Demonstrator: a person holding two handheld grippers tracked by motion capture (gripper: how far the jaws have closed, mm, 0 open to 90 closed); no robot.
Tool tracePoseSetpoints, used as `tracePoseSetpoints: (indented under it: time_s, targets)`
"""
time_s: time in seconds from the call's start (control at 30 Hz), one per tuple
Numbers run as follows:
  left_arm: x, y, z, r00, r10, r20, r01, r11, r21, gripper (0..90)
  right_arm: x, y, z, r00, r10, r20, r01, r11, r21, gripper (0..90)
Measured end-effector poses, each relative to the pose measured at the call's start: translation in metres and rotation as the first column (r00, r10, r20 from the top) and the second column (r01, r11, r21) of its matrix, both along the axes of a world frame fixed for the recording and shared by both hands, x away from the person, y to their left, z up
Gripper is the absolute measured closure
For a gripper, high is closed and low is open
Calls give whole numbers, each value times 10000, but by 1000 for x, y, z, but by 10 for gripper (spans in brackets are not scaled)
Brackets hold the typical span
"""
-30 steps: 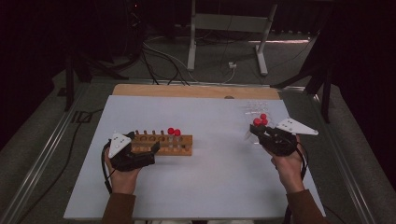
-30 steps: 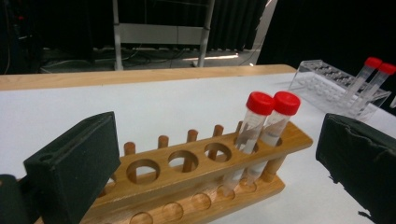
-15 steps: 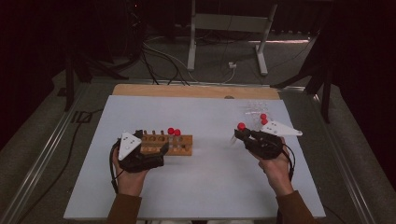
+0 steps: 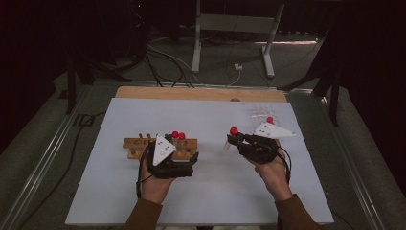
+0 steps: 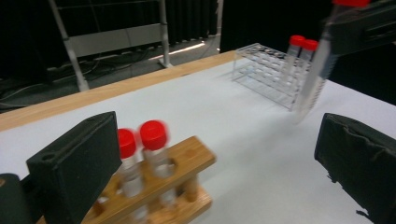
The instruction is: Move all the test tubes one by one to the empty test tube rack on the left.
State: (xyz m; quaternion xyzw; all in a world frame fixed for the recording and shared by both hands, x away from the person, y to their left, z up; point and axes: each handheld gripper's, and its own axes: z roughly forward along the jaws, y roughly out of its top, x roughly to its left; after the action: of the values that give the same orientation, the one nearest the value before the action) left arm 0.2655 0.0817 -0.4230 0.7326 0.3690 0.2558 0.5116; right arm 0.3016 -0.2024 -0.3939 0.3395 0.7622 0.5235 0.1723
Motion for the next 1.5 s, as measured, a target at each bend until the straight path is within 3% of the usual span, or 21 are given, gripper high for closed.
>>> tracePoseSetpoints:
  time_s: [0.33,0.5,0.6,0.7,0.8,1.0,1.17,1.47,1.5]
  targets:
    - [2,-36,-5,9958,-892,-196,895,9958,190,67,-5,26,2,9974,701,-134,-701,9975,23,736]
    - [1,-43,-5,9955,-944,-118,947,9949,337,128,-8,34,1,9956,922,-155,-922,9957,-41,736]
    - [1,-46,-5,9964,-848,-14,848,9955,430,300,-10,38,0,9939,1081,-221,-1081,9941,-3,736]
    - [1,-46,-5,9942,-1074,52,1071,9931,471,490,-11,41,1,9925,1193,-252,-1193,9929,11,736]
    - [1,-46,-6,9937,-1117,66,1112,9925,506,602,-11,43,1,9917,1262,-250,-1262,9920,-9,736]
    - [1,-46,-6,9878,-1555,38,1552,9868,455,743,-11,44,1,9905,1346,-291,-1346,9909,-2,736]
    - [1,-46,-6,9864,-1640,59,1636,9857,413,759,-11,43,1,9901,1368,-317,-1370,9906,-43,735]
    - [6,-34,-3,9923,-1241,-7,1241,9922,134,761,-12,27,6,9858,1678,-105,-1673,9851,403,428]
    - [6,-34,-3,9923,-1241,-7,1241,9922,134,761,-12,27,6,9858,1678,-105,-1673,9851,403,428]
